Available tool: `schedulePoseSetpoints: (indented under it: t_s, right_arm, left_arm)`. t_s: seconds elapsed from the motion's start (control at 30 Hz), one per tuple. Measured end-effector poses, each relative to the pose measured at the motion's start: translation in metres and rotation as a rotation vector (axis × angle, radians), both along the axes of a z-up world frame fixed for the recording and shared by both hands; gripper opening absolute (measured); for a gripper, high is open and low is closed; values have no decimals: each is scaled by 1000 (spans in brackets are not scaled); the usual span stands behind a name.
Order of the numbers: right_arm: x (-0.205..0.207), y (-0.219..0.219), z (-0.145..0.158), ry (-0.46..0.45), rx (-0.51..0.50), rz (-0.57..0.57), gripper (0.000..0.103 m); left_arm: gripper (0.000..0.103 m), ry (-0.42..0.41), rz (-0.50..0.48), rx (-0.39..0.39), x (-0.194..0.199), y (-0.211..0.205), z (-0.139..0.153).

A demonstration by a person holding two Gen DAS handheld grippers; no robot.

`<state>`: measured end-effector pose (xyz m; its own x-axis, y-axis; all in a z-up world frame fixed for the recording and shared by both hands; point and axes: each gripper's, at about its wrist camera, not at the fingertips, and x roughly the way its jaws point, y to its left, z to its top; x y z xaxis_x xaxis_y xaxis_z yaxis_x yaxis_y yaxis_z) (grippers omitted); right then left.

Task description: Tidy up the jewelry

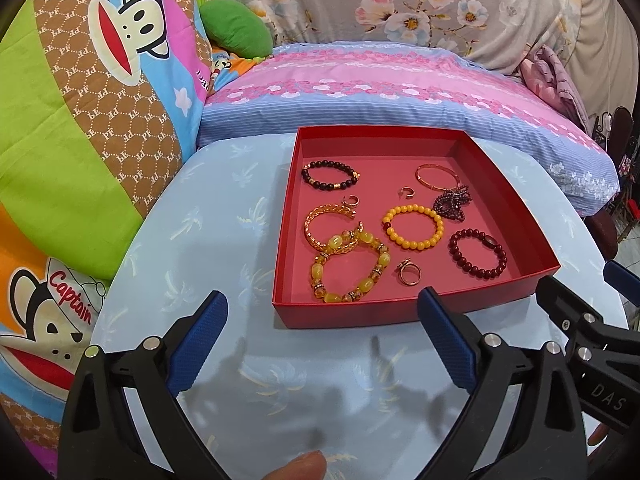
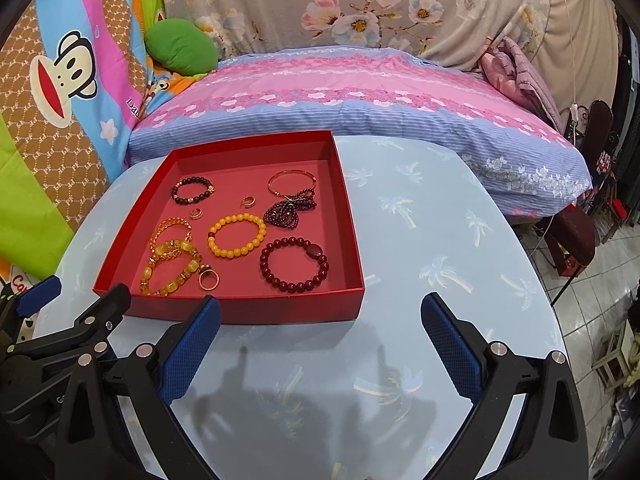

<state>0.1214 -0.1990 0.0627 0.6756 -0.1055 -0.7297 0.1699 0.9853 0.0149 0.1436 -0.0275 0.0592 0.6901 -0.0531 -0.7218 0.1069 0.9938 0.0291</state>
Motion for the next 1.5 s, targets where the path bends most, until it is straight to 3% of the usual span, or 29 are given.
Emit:
schedulePoseSetpoints:
  t_s: [1.5]
  right_arm:
    - [-1, -3, 0, 4, -4, -2, 97]
  left_arm:
    - [91, 8, 8, -2, 1, 3, -2]
